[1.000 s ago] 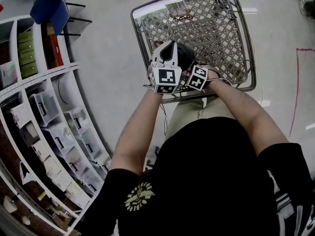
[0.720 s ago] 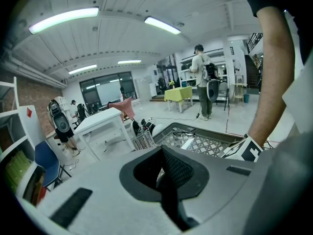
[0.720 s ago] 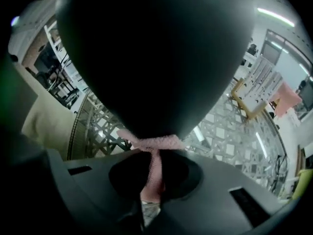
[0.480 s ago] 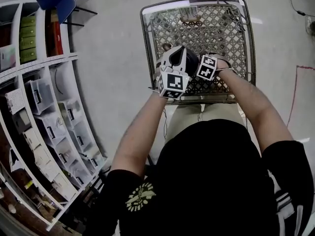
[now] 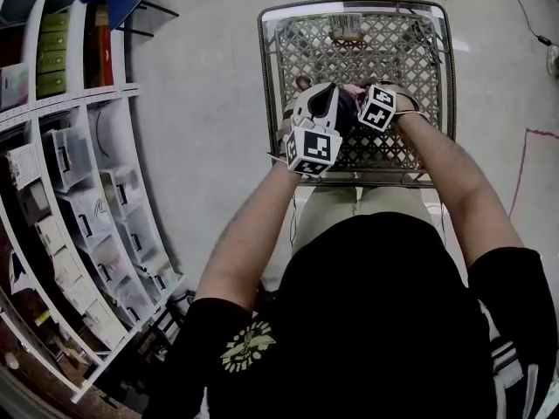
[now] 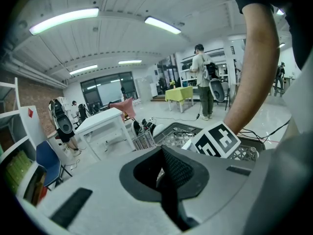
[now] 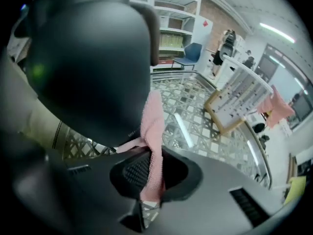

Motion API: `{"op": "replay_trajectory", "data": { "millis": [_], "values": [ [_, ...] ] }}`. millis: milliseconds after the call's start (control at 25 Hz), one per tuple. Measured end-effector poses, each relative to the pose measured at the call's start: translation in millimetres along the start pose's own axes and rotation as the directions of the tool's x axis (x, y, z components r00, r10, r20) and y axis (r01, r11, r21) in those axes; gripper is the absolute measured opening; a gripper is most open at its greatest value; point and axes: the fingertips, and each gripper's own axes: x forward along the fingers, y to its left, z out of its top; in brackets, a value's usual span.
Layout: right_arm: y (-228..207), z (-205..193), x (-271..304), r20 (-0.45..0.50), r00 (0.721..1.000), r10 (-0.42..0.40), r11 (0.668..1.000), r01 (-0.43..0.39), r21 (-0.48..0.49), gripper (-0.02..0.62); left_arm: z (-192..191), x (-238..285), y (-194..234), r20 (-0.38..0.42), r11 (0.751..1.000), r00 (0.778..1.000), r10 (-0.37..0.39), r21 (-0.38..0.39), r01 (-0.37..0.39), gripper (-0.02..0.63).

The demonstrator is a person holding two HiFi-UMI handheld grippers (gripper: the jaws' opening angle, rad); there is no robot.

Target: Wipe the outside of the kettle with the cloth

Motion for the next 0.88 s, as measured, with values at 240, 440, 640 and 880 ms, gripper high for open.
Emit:
{"op": "replay_trajectory", "data": {
  "millis": [240, 440, 640, 880],
  "values": [
    [-2.5, -36.5, -33.7, -0.029, 0.998, -0.054, 0.987, 0.058, 0.149, 0.031, -1.1, -1.6, 0.8, 0.008, 1.0, 1.0, -0.004, -0.011, 0.004, 0.006],
    [-4.3, -69.1, -66.8, -0.053, 0.992, -0.115, 0.957, 0.125, 0.26, 0.031, -3.3, -0.8, -0.6, 0.011, 1.0, 1.0, -0.01, 0.001, 0.01, 0.006],
    [1.7, -105.3, -80.8, -0.088, 0.988, -0.129, 0.939, 0.151, 0.309, 0.032, -8.2, 11.0, -5.6, 0.008, 1.0, 1.0, -0.012, 0.008, 0.012, 0.006],
    [16.0, -120.0, -109.6, -0.114, 0.979, -0.166, 0.904, 0.198, 0.379, 0.039, -6.6, 11.9, -7.5, 0.003, 1.0, 1.0, -0.015, 0.014, 0.015, 0.006]
  ]
}}
